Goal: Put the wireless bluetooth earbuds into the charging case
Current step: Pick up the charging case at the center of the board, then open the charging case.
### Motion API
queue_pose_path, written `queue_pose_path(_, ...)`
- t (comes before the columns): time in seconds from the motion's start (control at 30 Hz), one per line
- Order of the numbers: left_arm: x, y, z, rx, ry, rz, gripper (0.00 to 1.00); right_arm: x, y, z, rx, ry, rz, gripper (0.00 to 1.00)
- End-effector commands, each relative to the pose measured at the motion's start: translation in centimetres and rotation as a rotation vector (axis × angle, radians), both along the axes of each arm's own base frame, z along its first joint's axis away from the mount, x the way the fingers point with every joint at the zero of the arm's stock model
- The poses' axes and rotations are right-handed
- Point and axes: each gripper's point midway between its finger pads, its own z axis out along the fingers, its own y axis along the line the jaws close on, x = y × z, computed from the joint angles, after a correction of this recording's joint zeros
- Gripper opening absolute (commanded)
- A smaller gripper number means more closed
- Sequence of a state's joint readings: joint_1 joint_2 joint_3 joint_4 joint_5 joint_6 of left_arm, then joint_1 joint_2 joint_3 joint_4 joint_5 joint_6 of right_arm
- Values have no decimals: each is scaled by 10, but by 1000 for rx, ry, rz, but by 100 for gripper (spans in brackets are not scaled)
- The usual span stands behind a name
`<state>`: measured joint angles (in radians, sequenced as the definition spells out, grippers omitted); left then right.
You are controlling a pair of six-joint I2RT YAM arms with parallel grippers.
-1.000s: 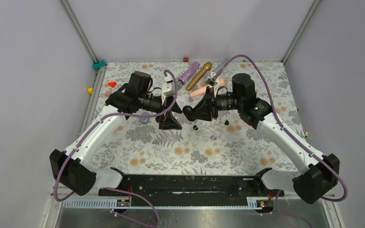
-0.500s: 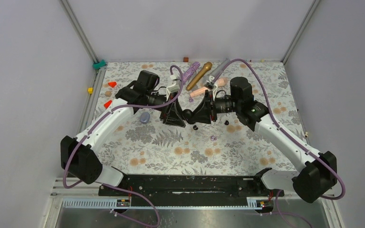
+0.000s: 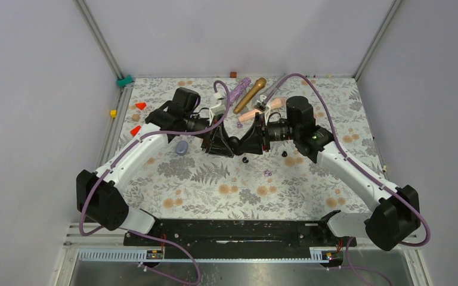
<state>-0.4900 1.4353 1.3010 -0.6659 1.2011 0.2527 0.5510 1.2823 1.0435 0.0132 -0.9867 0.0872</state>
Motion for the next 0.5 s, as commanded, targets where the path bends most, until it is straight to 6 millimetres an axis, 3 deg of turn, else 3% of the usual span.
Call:
queue_pose_path(0.0,-2,-7,12,-43,-61,-34,38,5,5,5,12,-38,-3,32)
queue_pose_path(0.47,-4,-12,4,-14,-92,-30,33,12,5,-3,-16,-26,-30,32)
